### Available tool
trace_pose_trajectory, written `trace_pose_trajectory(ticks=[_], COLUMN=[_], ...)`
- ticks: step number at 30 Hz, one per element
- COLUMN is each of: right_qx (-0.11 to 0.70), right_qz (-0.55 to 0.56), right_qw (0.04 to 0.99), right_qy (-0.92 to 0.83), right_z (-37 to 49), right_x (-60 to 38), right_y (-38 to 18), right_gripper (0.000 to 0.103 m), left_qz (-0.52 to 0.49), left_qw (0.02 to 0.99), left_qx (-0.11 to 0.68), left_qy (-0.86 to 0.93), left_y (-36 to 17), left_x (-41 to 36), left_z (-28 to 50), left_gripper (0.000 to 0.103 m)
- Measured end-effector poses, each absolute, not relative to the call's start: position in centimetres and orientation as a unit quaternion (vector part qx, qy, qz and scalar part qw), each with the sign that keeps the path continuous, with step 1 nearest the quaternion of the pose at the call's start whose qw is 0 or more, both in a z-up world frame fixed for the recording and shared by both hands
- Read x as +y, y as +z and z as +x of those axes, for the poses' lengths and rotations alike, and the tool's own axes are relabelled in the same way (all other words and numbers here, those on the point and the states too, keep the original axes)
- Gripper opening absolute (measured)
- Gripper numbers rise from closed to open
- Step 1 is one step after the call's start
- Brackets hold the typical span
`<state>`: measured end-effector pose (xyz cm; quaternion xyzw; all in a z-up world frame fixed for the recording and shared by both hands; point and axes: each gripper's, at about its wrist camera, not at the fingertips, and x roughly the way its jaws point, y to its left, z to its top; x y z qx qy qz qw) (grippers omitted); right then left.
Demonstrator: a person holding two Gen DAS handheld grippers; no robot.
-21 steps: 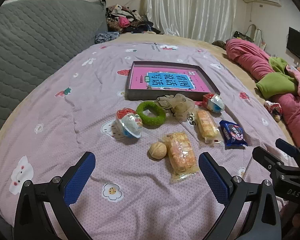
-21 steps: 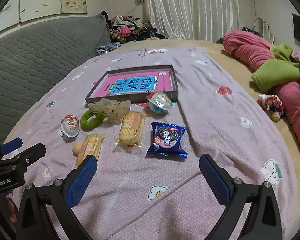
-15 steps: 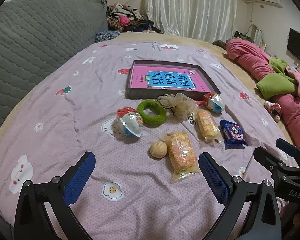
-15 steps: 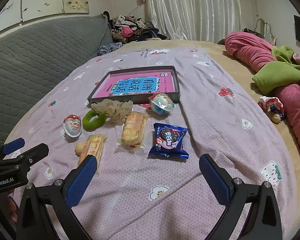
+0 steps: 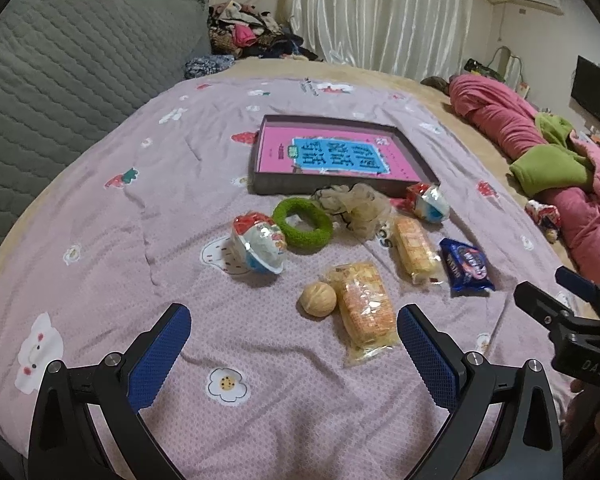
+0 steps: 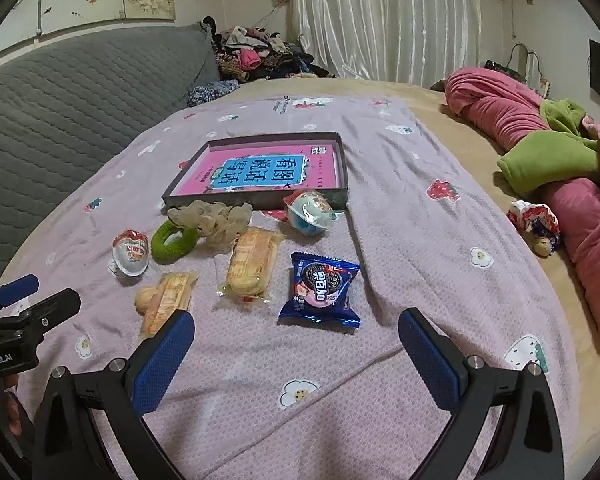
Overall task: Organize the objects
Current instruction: 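Move left tool to red-white egg container while right tool approaches blue cookie packet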
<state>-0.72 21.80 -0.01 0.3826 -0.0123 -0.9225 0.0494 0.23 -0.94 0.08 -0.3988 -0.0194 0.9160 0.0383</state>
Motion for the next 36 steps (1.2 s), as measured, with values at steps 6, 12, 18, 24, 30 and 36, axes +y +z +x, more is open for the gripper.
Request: trace_pose_trajectory(ticks=[6, 12, 18, 24, 30, 36], right_qx=[0.012, 0.009, 0.002, 0.002, 0.003, 0.005], right_qz=[0.393, 0.407, 0.422, 0.433, 0.444, 0.456], right_qw=[0.037, 0.029, 0.019, 0.010, -0.002, -0.008], right_qy=[-0.919, -0.913, -0.906, -0.901, -0.896, -0.890], right_z=[-1.5, -2.9, -4.3, -5.9, -7.6, -9.0], right_x=[21.5, 22.0, 22.7, 23.4, 23.6, 23.5], right_y=[-1.0, -2.3, -3.8, -5.0, -5.7, -6.5], right_gripper=[0.103, 0.103, 0.102, 0.102, 0.099, 0.088], left_qz=[-0.420, -0.430, -0.441, -0.449, -0.455, -0.464], left_qw=[0.031, 0.032, 0.028, 0.027, 0.012, 0.002], left_qx=[-0.022, -0.026, -0.026, -0.030, -0.034, -0.037], left_qy=[0.907, 0.902, 0.897, 0.893, 0.890, 0.885], left_y=[-1.8, -2.9, -4.1, -5.2, -5.8, -6.5], left_x=[-1.4, -1.9, -2.0, -2.2, -2.6, -2.5], left_z=[-0.9, -2.6, -4.3, -6.4, -9.2, -11.5], left_gripper=[0.103, 0.103, 0.103, 0.103, 0.103, 0.103])
